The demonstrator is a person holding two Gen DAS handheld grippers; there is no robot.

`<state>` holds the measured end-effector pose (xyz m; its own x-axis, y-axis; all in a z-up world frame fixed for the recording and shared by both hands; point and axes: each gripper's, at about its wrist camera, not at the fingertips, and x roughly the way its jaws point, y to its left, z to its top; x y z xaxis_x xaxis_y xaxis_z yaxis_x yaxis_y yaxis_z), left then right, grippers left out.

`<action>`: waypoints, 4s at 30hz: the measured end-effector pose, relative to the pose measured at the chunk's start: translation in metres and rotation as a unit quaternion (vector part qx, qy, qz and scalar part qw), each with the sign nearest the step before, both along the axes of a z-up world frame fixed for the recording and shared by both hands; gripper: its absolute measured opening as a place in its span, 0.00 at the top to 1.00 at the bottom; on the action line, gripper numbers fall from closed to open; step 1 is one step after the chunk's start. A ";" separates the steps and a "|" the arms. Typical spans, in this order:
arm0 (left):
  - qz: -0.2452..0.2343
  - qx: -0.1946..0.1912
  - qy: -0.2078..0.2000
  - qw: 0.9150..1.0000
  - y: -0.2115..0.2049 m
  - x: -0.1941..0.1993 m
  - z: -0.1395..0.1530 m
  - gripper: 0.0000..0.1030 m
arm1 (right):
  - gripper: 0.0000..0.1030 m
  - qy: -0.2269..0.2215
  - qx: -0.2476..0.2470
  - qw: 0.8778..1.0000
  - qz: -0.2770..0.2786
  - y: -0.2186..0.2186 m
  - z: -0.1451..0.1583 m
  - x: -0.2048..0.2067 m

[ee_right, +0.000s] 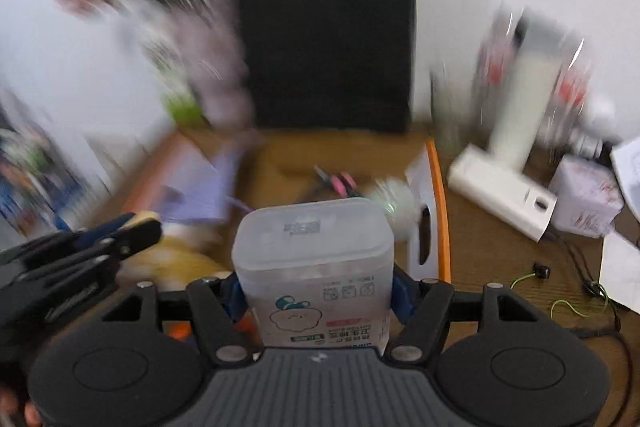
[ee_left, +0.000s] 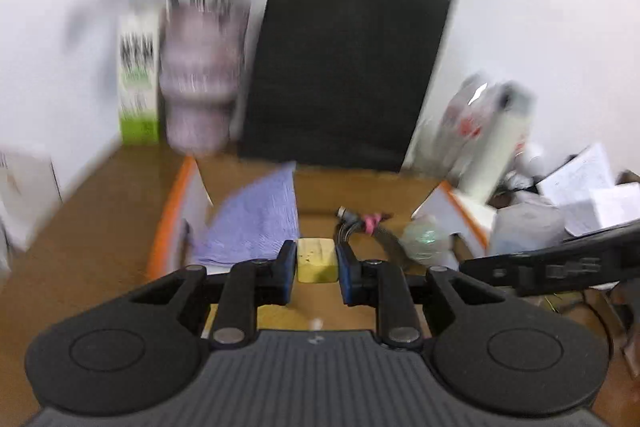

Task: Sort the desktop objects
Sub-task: 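Carry the plastic box and yellow cube into the cardboard box and release, then withdraw both tools from the box back over the table, then grasp the red rose with the right tool while the left tool grasps the white tissue, then carry the rose and tissue into the cardboard box and open both tools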

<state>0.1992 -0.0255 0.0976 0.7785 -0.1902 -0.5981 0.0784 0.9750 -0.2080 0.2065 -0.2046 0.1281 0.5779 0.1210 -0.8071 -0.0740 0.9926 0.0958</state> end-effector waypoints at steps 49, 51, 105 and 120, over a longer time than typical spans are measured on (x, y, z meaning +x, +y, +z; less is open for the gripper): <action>0.007 0.041 -0.082 0.996 0.035 -0.255 -0.070 0.00 | 0.03 -0.188 0.069 0.980 -0.021 0.009 -0.083 -0.269; 0.008 0.051 -0.081 0.995 0.034 -0.260 -0.079 0.00 | 0.03 -0.183 0.054 0.981 -0.025 0.012 -0.093 -0.279; 0.018 0.016 0.003 1.000 0.030 -0.207 -0.062 0.79 | 0.62 -0.181 0.056 0.980 -0.051 -0.023 -0.102 -0.269; -0.042 0.003 -0.004 0.999 -0.001 -0.271 -0.049 0.78 | 0.62 -0.216 0.073 0.974 0.001 0.014 -0.075 -0.319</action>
